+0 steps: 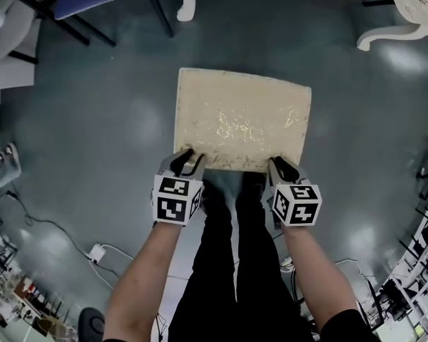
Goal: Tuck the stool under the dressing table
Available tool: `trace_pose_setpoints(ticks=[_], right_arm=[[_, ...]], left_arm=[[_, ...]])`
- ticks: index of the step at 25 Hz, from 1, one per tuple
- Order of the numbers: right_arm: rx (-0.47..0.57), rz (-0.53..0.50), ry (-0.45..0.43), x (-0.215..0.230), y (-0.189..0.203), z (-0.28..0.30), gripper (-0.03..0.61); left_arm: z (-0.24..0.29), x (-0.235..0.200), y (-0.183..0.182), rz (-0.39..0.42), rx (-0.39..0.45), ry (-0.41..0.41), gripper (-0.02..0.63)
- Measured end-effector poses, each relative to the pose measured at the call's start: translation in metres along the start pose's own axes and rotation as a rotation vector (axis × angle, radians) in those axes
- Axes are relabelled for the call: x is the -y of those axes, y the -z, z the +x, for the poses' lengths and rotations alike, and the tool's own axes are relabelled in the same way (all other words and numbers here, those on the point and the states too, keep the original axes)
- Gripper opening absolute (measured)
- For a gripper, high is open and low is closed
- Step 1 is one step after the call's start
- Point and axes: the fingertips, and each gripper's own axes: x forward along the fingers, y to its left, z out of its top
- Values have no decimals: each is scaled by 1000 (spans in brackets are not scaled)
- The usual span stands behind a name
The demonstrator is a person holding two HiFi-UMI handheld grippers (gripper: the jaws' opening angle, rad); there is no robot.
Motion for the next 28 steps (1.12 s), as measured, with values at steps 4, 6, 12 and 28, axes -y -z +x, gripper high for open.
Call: trace_pose_setpoints(ticks=[4, 6, 12, 28], right_arm=[[24, -7, 15, 14, -23, 7, 71], [29, -12, 11, 24, -37, 10, 71], [19, -103, -45, 50, -70, 20, 69], [12, -174, -123, 106, -134, 37, 66]], left_arm=[[10, -1, -22, -8, 5, 0, 140], [16, 3, -33, -22, 14, 1, 140], [35, 11, -57, -57, 22, 0, 140], [81, 23, -142, -61, 109, -71, 135]])
